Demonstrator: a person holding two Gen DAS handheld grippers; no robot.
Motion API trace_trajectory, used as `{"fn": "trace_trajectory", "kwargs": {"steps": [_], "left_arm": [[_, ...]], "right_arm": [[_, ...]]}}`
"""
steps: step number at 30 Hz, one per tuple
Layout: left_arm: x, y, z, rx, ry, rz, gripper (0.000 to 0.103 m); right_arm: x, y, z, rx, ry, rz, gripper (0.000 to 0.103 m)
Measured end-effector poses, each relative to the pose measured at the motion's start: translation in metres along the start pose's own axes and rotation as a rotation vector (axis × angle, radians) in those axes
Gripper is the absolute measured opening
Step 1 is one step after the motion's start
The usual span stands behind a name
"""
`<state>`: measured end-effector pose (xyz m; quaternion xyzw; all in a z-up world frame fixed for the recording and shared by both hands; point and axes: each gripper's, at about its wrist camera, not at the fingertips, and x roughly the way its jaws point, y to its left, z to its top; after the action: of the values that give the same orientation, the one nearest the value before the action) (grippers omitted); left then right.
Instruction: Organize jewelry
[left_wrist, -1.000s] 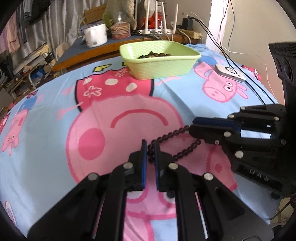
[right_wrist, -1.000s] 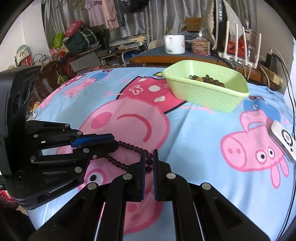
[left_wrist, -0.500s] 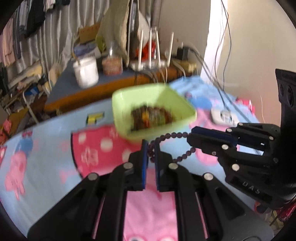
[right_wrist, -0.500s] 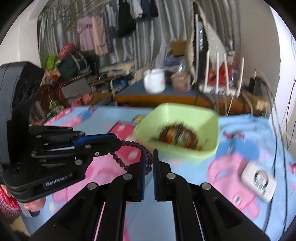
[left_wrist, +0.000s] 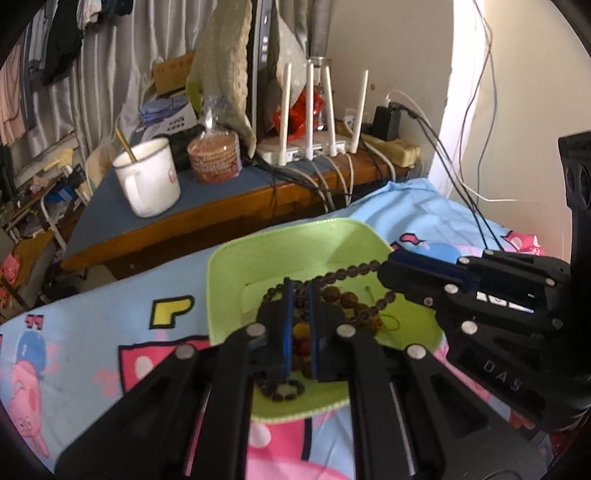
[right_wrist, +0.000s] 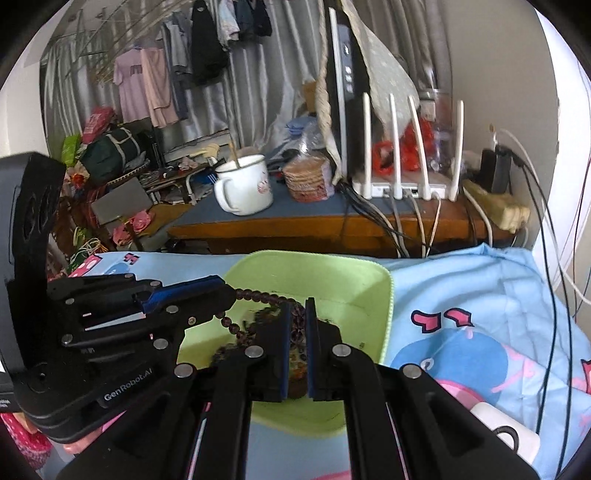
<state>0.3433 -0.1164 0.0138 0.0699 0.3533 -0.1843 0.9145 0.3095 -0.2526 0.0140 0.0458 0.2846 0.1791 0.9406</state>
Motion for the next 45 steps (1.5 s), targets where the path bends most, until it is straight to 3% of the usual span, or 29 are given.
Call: {"fn": "trace_trajectory", "kwargs": {"steps": [7, 9, 12, 14, 16, 18, 23, 29, 39, 43, 45], "left_arm": [[0.038, 0.000, -0.014, 0.019, 0.060, 0.075, 0.007], [0.036, 0.005, -0.018, 0.004, 0.060, 0.080, 0.007], [0.015, 0.009, -0.020, -0.012, -0.008, 0.103, 0.010], [-0.008, 0.012, -0.024, -0.041, -0.075, 0.116, 0.022], [-0.029, 0.014, -0.031, -0.073, -0.139, 0.110, 0.040], [-0.052, 0.015, -0.041, -0.094, -0.184, 0.114, 0.043], [-0.091, 0.009, -0.075, -0.109, -0.181, 0.108, 0.043], [-0.127, 0.002, -0.123, -0.087, -0.165, 0.168, 0.044], [-0.162, 0.005, -0.170, -0.139, -0.188, 0.251, 0.069], [-0.171, -0.002, -0.178, -0.139, -0.198, 0.253, 0.077], [-0.175, -0.007, -0.182, -0.129, -0.197, 0.261, 0.080]], "right_arm": [[0.039, -0.006, -0.014, 0.037, 0.093, -0.059, 0.000], [0.035, -0.002, -0.017, 0.042, 0.078, -0.067, 0.000], [0.016, 0.003, -0.017, 0.066, 0.026, -0.078, 0.000], [0.001, 0.007, -0.020, 0.085, -0.011, -0.111, 0.000], [-0.014, 0.014, -0.025, 0.103, -0.042, -0.151, 0.000], [-0.034, 0.025, -0.037, 0.117, -0.083, -0.144, 0.000], [-0.062, 0.044, -0.068, 0.181, -0.110, -0.088, 0.000], [-0.086, 0.081, -0.105, 0.131, -0.102, -0.067, 0.000], [-0.105, 0.116, -0.148, 0.131, -0.069, -0.096, 0.000], [-0.116, 0.123, -0.160, 0.146, -0.095, -0.115, 0.013], [-0.122, 0.124, -0.165, 0.153, -0.107, -0.117, 0.014]]}}
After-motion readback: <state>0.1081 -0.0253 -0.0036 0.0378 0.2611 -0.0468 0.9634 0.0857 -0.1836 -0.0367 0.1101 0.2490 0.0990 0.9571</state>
